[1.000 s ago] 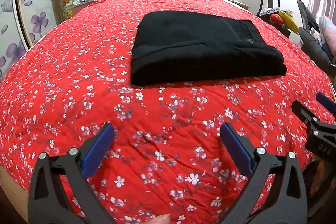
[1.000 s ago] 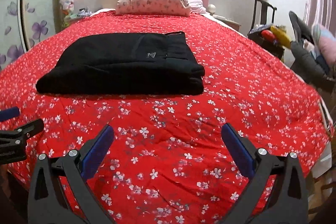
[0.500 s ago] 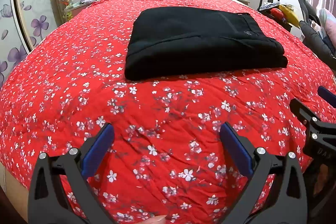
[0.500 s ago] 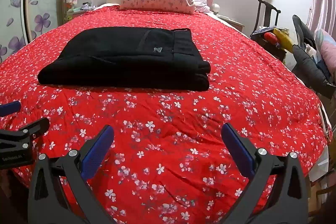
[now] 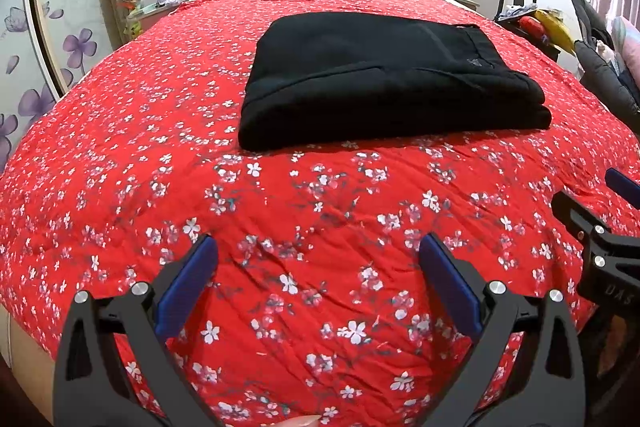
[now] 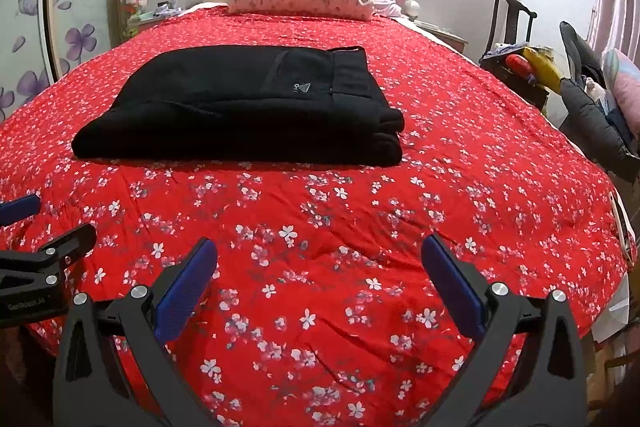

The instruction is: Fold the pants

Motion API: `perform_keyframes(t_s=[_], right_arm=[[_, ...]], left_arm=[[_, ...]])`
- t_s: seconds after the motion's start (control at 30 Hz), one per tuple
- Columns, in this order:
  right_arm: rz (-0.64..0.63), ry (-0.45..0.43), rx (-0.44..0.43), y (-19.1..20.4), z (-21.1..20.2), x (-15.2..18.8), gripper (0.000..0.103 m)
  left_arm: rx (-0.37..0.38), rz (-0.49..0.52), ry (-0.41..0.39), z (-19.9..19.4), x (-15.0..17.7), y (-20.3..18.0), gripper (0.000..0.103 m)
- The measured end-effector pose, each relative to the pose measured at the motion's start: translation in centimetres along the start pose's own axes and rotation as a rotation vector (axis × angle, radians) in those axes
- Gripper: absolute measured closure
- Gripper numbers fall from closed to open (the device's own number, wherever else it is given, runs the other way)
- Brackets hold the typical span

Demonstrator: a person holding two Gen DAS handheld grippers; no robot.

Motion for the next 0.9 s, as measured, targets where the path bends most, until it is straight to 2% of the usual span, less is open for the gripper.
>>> perform_keyframes(t_s=[0.9], right_arm=[[0.021, 0.009, -0.012, -0.34, 0.09, 0.04, 0.001]], left_arm=[[-0.013, -0.004, -0.005, -0.31, 0.13, 0.2, 0.002]])
Point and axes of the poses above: each gripper's, at about its wrist camera, not at the fingertips, and z roughly the way its jaws point, y to its left, x to its underside, the point moved 5 cm from there along z, roughly the way its jaws point, and after that the axes turned 8 degrees about -y, right-handed, at the moved point
